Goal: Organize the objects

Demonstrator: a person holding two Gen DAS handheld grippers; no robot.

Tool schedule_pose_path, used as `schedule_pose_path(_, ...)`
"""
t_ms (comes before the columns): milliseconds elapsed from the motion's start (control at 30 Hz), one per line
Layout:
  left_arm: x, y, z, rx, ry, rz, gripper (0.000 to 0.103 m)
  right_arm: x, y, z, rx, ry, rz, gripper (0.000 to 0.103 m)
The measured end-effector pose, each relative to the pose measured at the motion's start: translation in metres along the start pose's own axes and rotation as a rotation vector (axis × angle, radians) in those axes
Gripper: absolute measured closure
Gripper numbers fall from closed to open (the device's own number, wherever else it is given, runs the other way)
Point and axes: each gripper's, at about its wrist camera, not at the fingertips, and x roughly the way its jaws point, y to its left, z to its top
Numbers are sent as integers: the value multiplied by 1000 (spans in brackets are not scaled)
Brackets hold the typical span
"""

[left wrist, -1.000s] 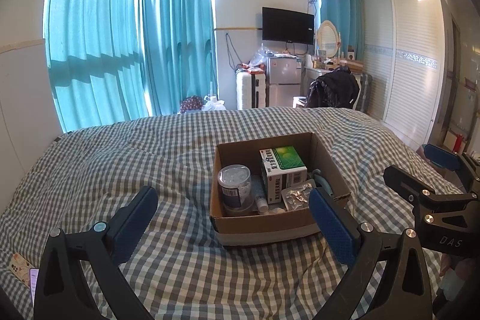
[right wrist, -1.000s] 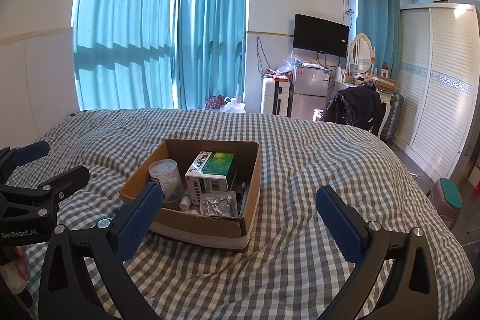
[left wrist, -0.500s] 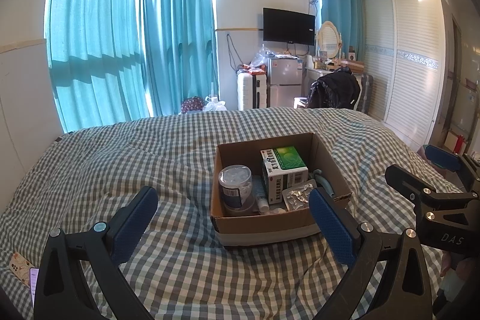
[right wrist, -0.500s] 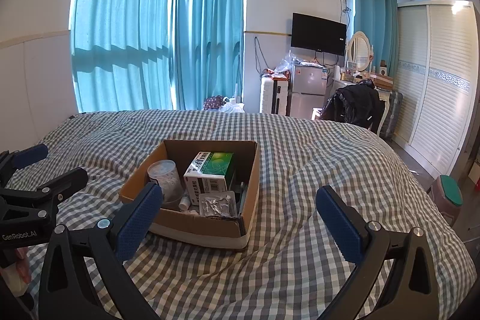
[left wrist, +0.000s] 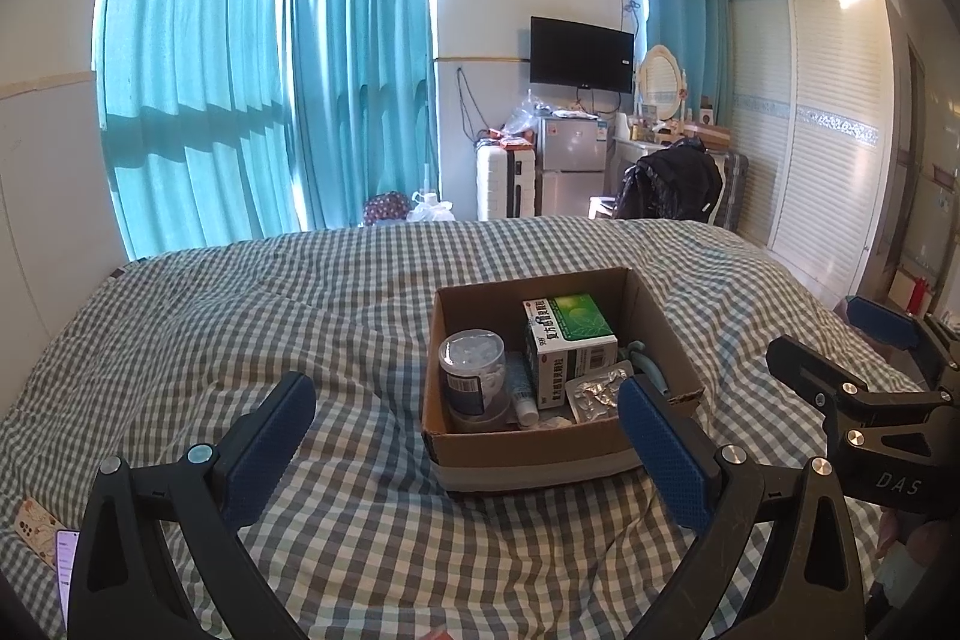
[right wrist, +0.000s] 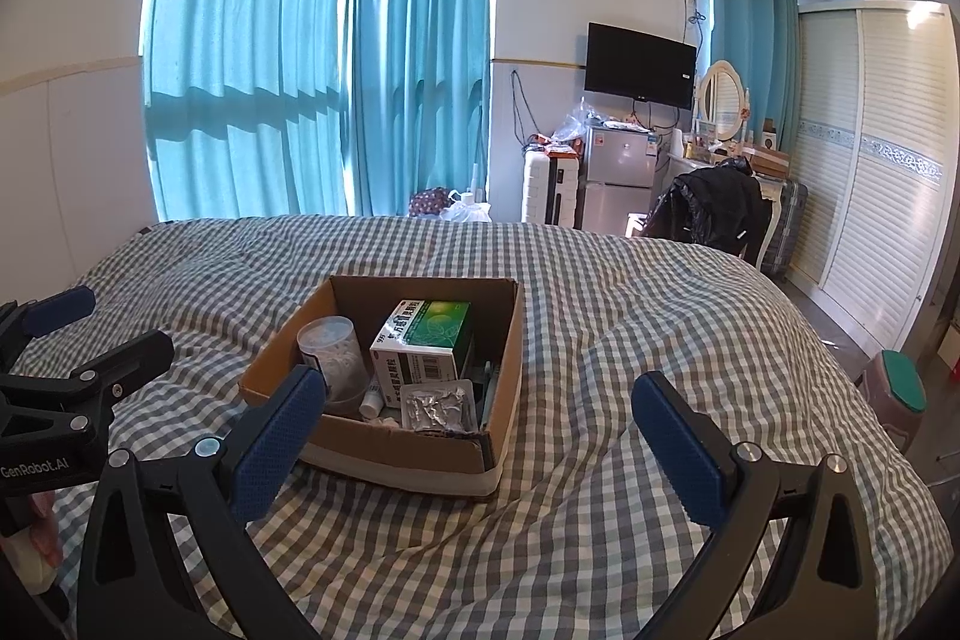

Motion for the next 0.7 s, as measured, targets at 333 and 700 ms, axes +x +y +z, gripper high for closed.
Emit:
schedule_pose_path(333, 0, 0, -1, 3, 2, -1, 0, 2, 0, -2, 0, 4, 0, 0)
schedule_pose_path(700, 2, 0, -5, -5, 13, 3, 0, 3, 1, -4, -2, 12, 2, 0)
